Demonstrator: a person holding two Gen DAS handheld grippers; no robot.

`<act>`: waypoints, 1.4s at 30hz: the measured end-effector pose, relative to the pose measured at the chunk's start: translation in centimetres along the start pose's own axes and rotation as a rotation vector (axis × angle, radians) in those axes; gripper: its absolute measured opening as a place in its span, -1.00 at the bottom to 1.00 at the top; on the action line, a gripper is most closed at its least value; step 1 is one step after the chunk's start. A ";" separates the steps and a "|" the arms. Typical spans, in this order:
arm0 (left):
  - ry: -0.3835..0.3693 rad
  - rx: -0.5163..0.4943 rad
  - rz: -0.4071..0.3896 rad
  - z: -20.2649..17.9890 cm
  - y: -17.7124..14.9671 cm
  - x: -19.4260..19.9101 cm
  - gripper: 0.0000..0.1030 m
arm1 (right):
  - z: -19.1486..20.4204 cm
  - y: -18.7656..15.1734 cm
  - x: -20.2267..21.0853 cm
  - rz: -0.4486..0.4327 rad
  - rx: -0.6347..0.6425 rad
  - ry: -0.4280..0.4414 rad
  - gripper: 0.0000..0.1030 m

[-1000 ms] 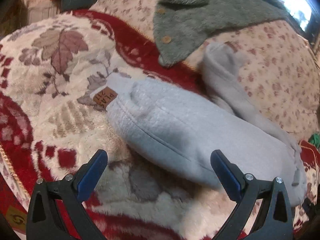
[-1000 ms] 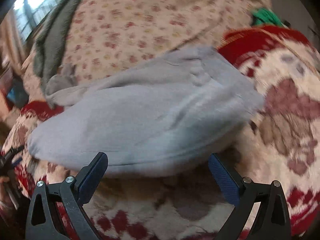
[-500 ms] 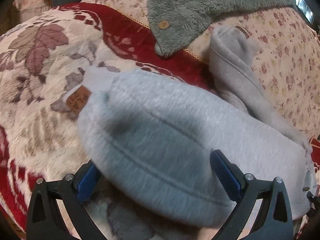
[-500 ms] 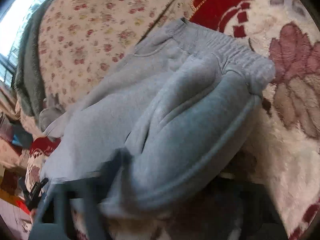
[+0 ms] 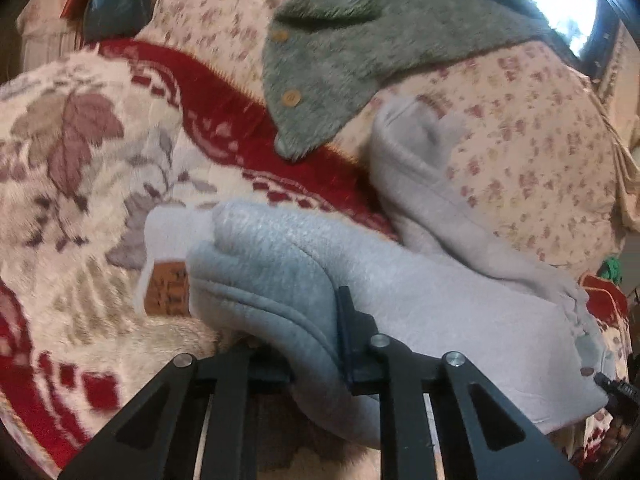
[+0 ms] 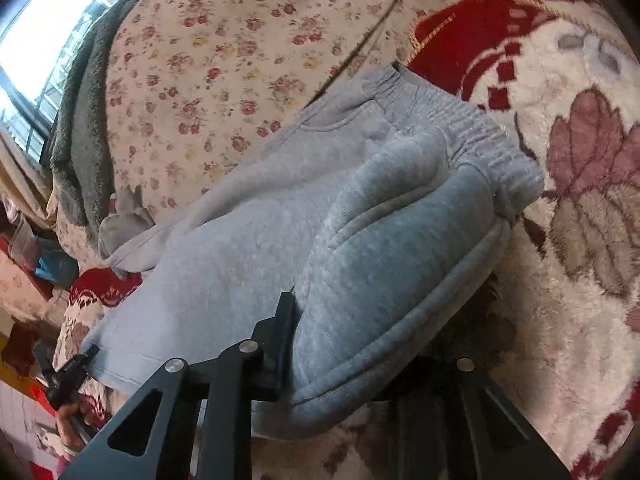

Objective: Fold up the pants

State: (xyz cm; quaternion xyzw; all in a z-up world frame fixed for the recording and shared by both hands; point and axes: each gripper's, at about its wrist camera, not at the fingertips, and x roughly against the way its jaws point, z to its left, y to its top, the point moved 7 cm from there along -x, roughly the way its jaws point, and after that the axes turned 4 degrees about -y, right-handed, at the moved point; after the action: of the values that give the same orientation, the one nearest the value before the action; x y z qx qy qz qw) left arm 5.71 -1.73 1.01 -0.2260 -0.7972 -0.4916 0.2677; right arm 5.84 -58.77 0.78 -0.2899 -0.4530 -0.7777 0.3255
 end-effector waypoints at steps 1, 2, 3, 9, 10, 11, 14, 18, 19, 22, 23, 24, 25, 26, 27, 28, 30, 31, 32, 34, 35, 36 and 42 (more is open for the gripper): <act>-0.010 -0.003 -0.009 -0.1 0.2 0.8 -0.68 | 0.2 -0.1 0.6 0.000 -0.004 0.012 -0.50; -0.017 -0.007 -0.018 -0.1 0.3 1.7 -0.68 | 0.5 -0.2 1.3 -0.003 -0.005 0.022 -0.50; -0.021 -0.010 -0.030 0.0 0.5 2.8 -0.68 | 0.9 -0.4 2.2 -0.011 -0.001 0.032 -0.50; 0.007 -0.031 -0.041 2.2 0.0 7.2 -0.68 | 3.5 -3.4 5.9 0.025 0.079 0.069 -0.50; 0.022 -0.034 -0.025 2.7 -0.6 7.2 -0.68 | 3.5 -4.1 5.9 0.038 0.086 0.065 -0.50; 0.035 -0.032 0.005 3.4 -1.4 6.9 -0.68 | 3.3 -5.1 5.7 0.057 0.090 0.058 -0.50; 0.089 -0.011 0.086 5.1 -3.9 5.2 -0.56 | 1.4 -7.6 3.6 0.124 0.057 -0.004 -0.47; 0.193 -0.035 0.074 6.1 -5.2 5.2 0.30 | -0.3 -8.5 2.9 0.169 0.003 -0.046 -0.15; 0.179 -0.021 0.060 6.3 -5.1 5.5 0.53 | -0.6 -8.1 3.7 0.164 0.025 -0.079 -0.02; 0.159 0.043 0.034 7.6 -4.7 6.3 0.61 | -2.0 -6.6 6.3 0.096 0.075 -0.191 0.33; 0.171 0.060 0.029 8.1 -4.5 6.4 0.62 | -2.6 -6.0 7.2 0.080 0.072 -0.197 0.37; 0.185 0.077 0.021 8.5 -4.3 6.4 0.63 | -3.1 -5.5 7.8 0.069 0.061 -0.201 0.38; 0.190 0.089 0.012 8.9 -4.0 6.5 0.66 | -3.6 -5.0 8.5 0.055 0.049 -0.210 0.39; 0.186 0.104 0.001 9.1 -3.8 6.5 0.72 | -4.0 -4.5 9.0 0.039 0.040 -0.220 0.40; 0.178 0.117 -0.008 9.2 -3.5 6.5 0.75 | -4.2 -4.1 9.3 0.034 0.034 -0.226 0.41; 0.167 0.125 -0.011 9.3 -3.2 6.3 0.79 | -4.5 -3.8 9.5 0.030 0.023 -0.232 0.41; 0.158 0.136 -0.011 9.7 -2.3 5.7 0.81 | -4.7 -3.1 10.2 0.018 0.003 -0.246 0.41; 0.164 0.150 -0.018 10.0 -2.0 5.5 0.81 | -4.4 -2.6 10.8 -0.004 0.001 -0.253 0.41; 0.162 0.179 -0.033 10.7 -1.4 5.3 0.81 | -3.8 -1.9 11.7 -0.043 0.009 -0.256 0.41; 0.144 0.222 -0.050 11.7 -0.7 5.0 0.81 | -1.1 -0.6 13.3 -0.107 0.041 -0.214 0.41; 0.136 0.239 -0.048 12.2 -0.3 4.6 0.81 | 0.5 -0.3 13.3 -0.112 0.063 -0.181 0.41; 0.133 0.246 -0.034 12.6 -0.1 4.0 0.81 | 2.1 -0.2 13.1 -0.103 0.092 -0.146 0.43; 0.212 0.177 0.056 13.8 -0.8 2.1 0.79 | 9.2 -2.1 7.9 -0.006 0.264 -0.072 0.45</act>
State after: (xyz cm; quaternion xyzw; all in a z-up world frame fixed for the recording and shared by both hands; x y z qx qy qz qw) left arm 0.77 10.64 -3.34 -0.1705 -0.7979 -0.4330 0.3831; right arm 0.75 -51.66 9.48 -0.2708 -0.5635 -0.7016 0.3420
